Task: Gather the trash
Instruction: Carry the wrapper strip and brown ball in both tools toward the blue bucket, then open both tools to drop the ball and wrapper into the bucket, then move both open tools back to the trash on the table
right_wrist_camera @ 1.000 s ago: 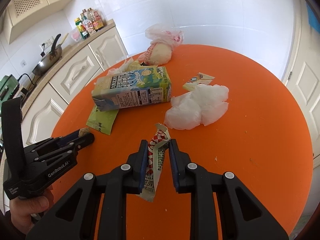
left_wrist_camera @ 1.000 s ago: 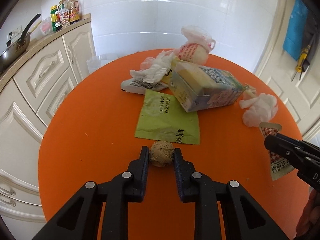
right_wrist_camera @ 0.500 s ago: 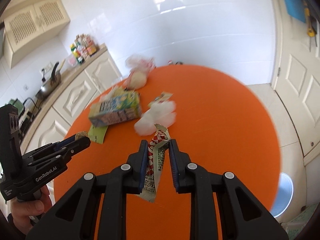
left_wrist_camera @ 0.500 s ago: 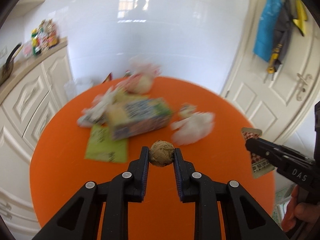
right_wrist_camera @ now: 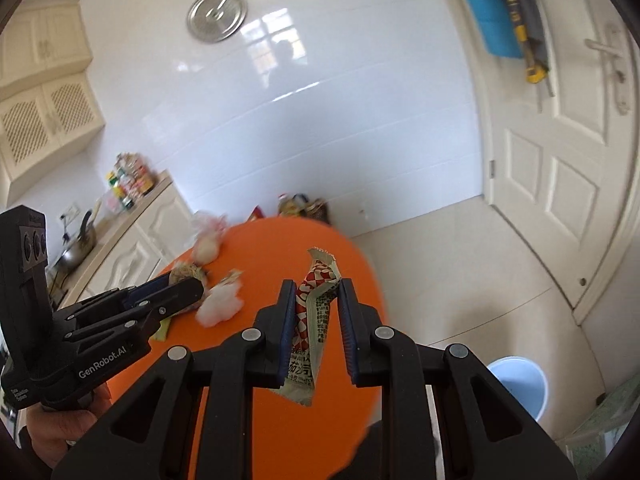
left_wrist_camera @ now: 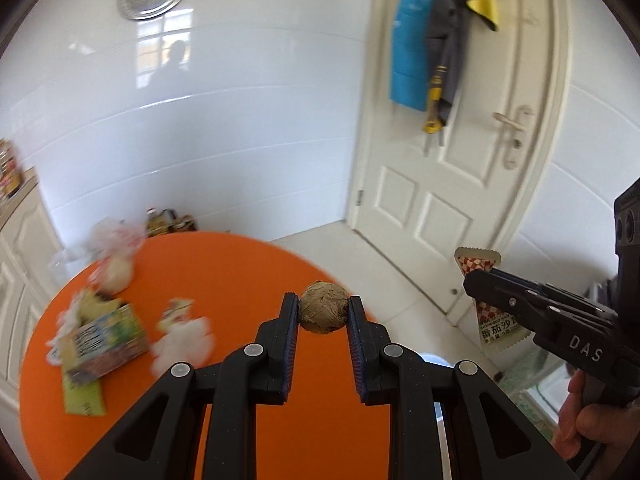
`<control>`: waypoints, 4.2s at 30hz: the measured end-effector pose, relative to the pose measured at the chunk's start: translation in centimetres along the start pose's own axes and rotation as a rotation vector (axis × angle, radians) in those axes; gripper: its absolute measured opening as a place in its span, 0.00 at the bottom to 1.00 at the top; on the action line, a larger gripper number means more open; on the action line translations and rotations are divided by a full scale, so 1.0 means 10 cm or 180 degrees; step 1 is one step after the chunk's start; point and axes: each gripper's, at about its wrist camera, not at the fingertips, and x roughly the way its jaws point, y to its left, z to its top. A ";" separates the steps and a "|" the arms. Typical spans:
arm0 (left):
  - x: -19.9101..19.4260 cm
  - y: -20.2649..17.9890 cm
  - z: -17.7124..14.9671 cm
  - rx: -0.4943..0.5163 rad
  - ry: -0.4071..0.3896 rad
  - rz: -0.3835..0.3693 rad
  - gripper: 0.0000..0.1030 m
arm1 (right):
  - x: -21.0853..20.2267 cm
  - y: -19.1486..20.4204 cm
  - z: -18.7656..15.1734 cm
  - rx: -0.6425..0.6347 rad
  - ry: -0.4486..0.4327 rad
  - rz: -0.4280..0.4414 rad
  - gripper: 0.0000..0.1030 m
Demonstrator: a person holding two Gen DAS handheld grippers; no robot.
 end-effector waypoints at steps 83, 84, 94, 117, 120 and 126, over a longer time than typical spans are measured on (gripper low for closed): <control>-0.26 0.35 0.02 0.0004 -0.0071 -0.0023 0.96 | -0.53 -0.32 0.32 0.0461 -0.0397 -0.0642 1.00; -0.41 0.43 -0.02 -0.0025 -0.0135 0.0041 0.96 | -0.51 -0.21 0.34 0.0409 -0.0403 -0.0599 1.00; -1.57 0.93 -0.77 -0.0375 -0.0518 0.0732 0.99 | -0.46 0.88 0.38 -0.0151 -0.0475 -0.0132 1.00; -2.62 1.39 -1.71 -0.0996 -0.0629 0.1463 0.99 | 0.06 2.25 0.03 -0.1051 -0.0191 0.0280 1.00; -2.41 1.50 -1.71 -0.1060 -0.0448 0.1492 0.99 | 0.29 2.23 -0.01 -0.1083 -0.0021 0.0229 1.00; -1.91 1.71 -1.66 -0.1162 -0.0087 0.1506 0.99 | 0.87 2.15 -0.12 -0.1082 0.0353 0.0118 1.00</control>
